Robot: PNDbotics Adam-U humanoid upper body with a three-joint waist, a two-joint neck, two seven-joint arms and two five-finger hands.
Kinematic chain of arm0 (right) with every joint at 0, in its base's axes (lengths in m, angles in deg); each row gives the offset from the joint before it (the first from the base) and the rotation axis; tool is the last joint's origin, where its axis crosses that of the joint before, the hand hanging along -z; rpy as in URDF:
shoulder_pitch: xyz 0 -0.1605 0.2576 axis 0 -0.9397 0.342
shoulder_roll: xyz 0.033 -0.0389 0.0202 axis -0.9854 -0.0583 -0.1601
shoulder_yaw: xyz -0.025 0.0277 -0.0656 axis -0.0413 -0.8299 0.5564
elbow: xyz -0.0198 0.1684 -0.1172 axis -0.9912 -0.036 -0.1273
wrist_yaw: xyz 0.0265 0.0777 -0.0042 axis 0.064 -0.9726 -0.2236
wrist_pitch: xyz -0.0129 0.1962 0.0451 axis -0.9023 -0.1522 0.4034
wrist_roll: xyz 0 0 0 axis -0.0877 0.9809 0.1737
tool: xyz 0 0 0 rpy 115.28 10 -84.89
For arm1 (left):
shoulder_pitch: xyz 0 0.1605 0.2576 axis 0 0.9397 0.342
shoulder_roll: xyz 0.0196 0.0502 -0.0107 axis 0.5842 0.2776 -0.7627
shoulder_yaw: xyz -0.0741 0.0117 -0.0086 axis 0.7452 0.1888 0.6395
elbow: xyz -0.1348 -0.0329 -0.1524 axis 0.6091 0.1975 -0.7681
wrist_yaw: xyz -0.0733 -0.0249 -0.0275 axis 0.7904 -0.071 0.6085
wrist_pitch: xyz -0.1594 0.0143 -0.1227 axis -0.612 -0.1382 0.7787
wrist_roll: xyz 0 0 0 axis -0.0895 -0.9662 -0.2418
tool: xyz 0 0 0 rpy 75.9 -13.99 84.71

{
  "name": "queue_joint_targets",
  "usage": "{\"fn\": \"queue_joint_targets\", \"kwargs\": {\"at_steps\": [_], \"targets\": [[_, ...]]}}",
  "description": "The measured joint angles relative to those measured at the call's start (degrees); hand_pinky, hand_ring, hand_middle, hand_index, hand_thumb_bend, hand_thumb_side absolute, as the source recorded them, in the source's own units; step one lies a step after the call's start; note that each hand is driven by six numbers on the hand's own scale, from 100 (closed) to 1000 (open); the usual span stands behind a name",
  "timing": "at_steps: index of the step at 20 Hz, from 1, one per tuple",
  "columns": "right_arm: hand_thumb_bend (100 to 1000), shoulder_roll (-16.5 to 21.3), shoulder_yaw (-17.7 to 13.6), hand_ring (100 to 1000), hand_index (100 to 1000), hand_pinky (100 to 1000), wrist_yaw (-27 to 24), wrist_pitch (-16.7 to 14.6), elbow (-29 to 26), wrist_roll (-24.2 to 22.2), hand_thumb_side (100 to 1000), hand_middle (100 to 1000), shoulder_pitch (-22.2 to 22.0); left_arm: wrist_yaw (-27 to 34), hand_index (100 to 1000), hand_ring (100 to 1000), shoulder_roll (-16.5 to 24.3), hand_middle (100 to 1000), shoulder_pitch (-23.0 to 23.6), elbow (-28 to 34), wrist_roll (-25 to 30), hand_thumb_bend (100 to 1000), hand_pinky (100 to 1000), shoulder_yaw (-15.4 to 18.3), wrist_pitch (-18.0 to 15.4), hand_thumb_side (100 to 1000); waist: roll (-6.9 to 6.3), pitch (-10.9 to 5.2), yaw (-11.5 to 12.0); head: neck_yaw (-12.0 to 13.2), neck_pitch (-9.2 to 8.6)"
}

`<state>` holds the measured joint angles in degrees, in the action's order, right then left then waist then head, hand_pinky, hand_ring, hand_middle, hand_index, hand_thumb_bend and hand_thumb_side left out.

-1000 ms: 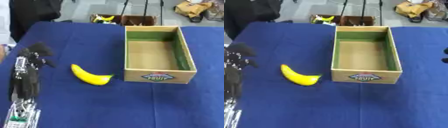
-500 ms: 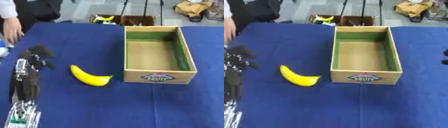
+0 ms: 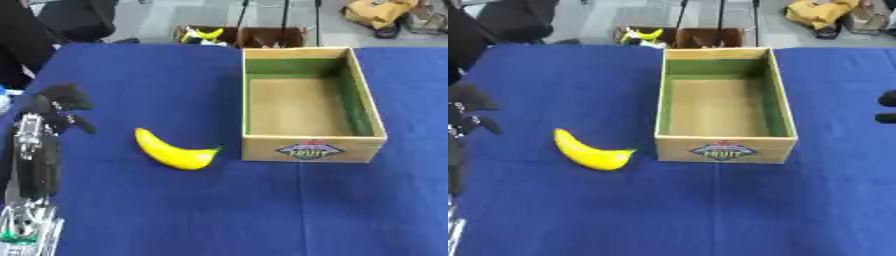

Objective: Pick up objects on the table and place them in the box.

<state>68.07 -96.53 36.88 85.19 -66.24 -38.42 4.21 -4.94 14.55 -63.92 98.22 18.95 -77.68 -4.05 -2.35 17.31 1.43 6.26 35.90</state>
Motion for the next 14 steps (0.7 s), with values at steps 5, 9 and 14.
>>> {"fn": "queue_joint_targets", "kwargs": {"at_steps": [5,9,14], "targets": [[100,0.9,0.0,710,852,627,0.0,0.1,0.0,-0.1,1000,616,-0.5,-3.4,830,702,4.7,696,-2.4,0.0,2.5,100,481,-2.3,0.6,955,-0.89,-0.43,0.1,-0.6,1.36],[100,1.3,0.0,710,852,627,0.0,0.1,0.0,-0.1,1000,616,-0.5,-6.4,851,729,9.4,728,-2.6,0.0,5.4,100,515,-4.5,3.1,957,-1.19,-0.67,0.0,-0.6,1.88],[100,1.4,0.0,709,851,626,0.0,0.0,0.0,-0.2,1000,615,-0.5,-10.3,871,735,15.6,753,-4.1,0.0,9.3,100,519,-6.2,6.9,979,-0.92,-0.75,-0.2,-0.6,2.16]]}}
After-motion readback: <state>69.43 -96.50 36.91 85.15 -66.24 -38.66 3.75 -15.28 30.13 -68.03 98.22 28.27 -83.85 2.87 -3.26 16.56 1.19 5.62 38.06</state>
